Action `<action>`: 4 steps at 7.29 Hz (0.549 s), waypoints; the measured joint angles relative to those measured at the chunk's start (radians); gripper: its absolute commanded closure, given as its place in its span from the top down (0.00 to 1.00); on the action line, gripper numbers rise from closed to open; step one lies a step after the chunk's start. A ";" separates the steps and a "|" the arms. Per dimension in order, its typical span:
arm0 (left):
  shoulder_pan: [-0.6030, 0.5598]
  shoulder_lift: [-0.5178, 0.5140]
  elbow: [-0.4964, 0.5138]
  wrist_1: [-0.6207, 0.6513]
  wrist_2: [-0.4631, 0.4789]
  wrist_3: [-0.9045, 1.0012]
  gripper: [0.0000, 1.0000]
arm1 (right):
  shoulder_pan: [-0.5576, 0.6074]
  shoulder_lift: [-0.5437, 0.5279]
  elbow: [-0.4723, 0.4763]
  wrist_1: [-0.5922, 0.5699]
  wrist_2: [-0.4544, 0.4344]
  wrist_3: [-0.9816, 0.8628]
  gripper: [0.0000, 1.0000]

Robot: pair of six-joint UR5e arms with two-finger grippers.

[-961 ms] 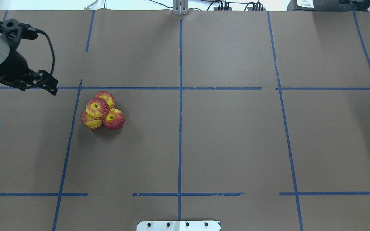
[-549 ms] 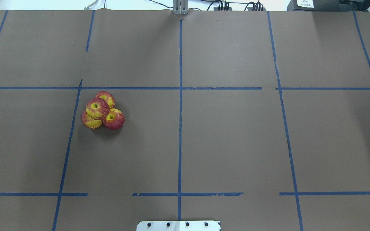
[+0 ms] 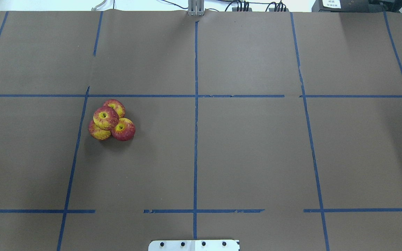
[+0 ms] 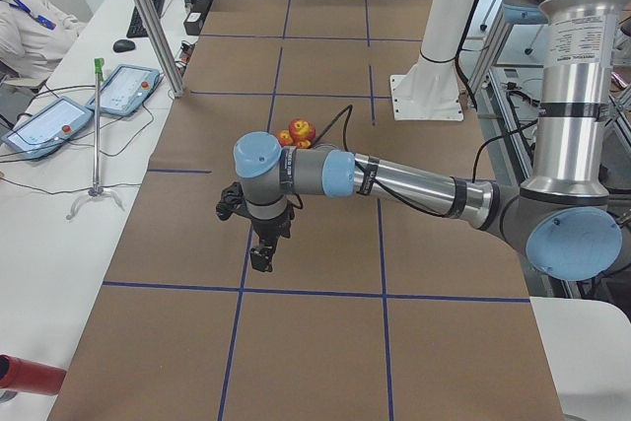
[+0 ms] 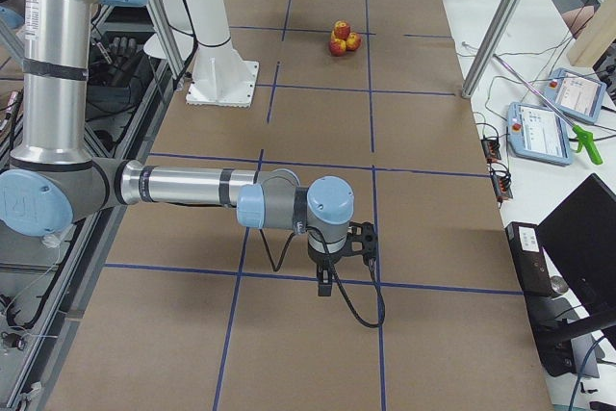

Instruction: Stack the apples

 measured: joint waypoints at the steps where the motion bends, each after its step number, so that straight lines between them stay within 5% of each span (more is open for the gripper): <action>1: -0.004 0.037 -0.001 -0.009 -0.009 0.006 1.00 | 0.000 0.000 0.000 0.000 0.000 0.000 1.00; 4: -0.006 0.082 0.017 -0.041 -0.036 0.008 1.00 | 0.000 0.000 0.000 0.000 0.000 0.000 1.00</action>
